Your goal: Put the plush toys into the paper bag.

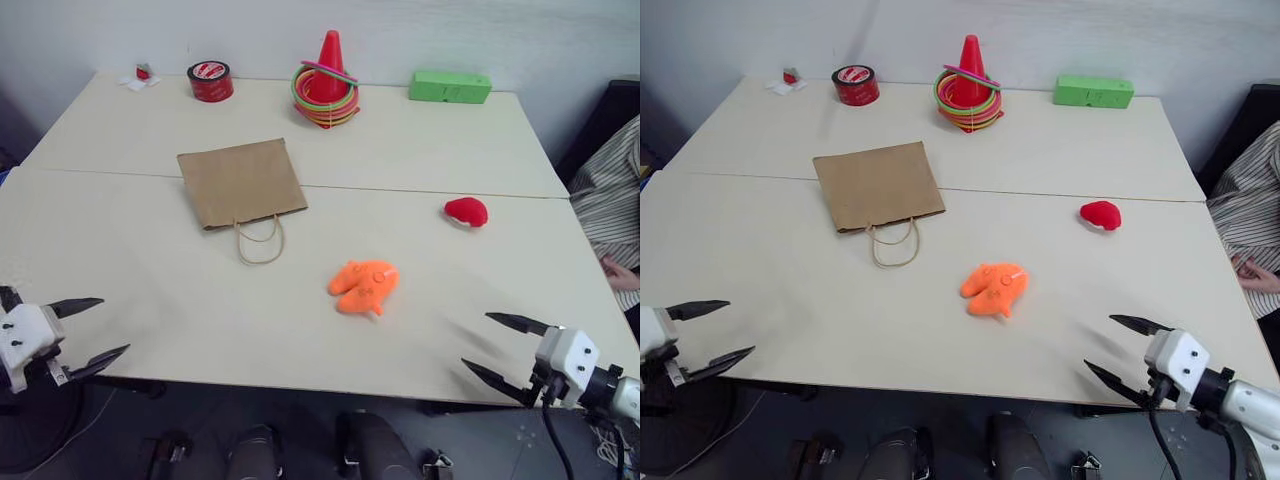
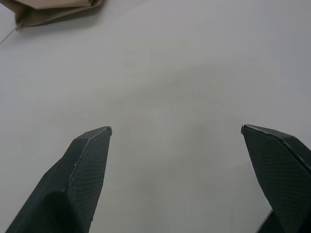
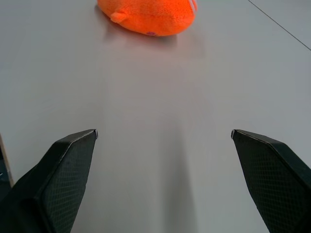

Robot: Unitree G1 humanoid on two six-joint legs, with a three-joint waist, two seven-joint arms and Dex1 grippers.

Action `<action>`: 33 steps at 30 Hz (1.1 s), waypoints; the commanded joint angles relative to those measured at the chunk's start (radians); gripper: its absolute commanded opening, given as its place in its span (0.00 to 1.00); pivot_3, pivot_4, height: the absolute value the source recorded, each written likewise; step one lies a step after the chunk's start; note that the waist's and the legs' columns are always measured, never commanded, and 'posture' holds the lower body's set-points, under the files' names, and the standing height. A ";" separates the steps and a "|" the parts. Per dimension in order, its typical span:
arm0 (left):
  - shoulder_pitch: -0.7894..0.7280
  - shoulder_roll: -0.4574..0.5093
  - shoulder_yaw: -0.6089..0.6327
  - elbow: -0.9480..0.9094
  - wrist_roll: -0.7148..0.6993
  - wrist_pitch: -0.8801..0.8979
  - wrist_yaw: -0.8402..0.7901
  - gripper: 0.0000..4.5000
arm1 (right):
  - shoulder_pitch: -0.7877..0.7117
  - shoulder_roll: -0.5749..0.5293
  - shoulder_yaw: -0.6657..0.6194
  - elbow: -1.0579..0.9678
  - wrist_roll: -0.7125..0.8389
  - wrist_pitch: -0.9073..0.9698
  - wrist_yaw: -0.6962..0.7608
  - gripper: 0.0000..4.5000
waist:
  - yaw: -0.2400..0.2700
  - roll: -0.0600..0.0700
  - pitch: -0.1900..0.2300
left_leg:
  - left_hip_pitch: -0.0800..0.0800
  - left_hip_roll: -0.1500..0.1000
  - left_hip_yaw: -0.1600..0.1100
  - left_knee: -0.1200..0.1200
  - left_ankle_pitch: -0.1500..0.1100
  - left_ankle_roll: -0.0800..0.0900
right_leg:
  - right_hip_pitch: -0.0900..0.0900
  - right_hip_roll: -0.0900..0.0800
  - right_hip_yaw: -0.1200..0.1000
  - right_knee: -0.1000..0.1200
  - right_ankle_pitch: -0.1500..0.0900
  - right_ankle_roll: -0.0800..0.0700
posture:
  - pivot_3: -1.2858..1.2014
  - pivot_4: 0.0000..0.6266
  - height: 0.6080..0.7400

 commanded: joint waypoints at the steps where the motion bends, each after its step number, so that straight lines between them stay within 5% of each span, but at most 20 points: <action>1: -0.015 0.009 -0.001 -0.028 -0.025 0.012 -0.013 1.00 | 0.011 0.006 -0.022 -0.053 0.036 0.002 -0.003 1.00 | 0.000 0.000 0.000 | 0.000 0.000 0.000 0.000 0.000 0.000 | 0.000 0.000 0.000 0.000 0.000 0.000 | 0.52 0.24 1.00; 6: -0.080 0.028 -0.070 -0.134 -0.097 0.204 -0.021 1.00 | -0.050 0.056 0.010 -0.180 0.106 0.106 -0.098 1.00 | 0.001 0.000 0.000 | 0.000 0.000 0.000 0.001 0.000 0.000 | 0.000 0.000 0.001 0.003 0.000 0.000 | 0.52 0.24 1.00; 11: -0.356 0.030 -0.278 -0.179 -0.010 0.297 0.059 1.00 | -0.162 0.114 0.066 -0.315 0.169 0.230 -0.223 1.00 | 0.011 0.000 0.000 | 0.000 0.000 -0.001 0.002 0.002 -0.001 | -0.001 0.000 0.000 0.005 0.000 0.000 | 0.52 0.24 1.00; 20: -0.971 -0.207 -0.669 0.319 0.354 0.044 0.211 1.00 | -0.304 0.153 0.169 -0.359 0.127 0.313 -0.318 1.00 | 0.029 -0.001 -0.001 | -0.004 -0.004 0.005 0.010 0.004 -0.006 | -0.005 0.005 0.005 0.009 -0.001 0.004 | 0.52 0.24 1.00; 30: -1.171 -0.318 -0.737 0.663 0.404 -0.125 0.183 0.38 | -0.292 0.154 0.188 -0.426 0.144 0.359 -0.351 1.00 | 0.028 -0.001 -0.001 | -0.005 0.003 0.012 0.021 -0.002 -0.008 | -0.008 0.014 0.013 0.013 -0.002 0.005 | 0.52 0.24 1.00; 33: -1.177 -0.318 -0.703 0.660 0.348 -0.076 0.124 0.17 | -0.316 0.152 0.216 -0.449 0.171 0.396 -0.345 0.86 | 0.026 -0.001 -0.001 | -0.004 0.003 0.013 0.021 -0.002 -0.008 | -0.008 0.014 0.014 0.014 -0.002 0.005 | 0.52 0.24 1.00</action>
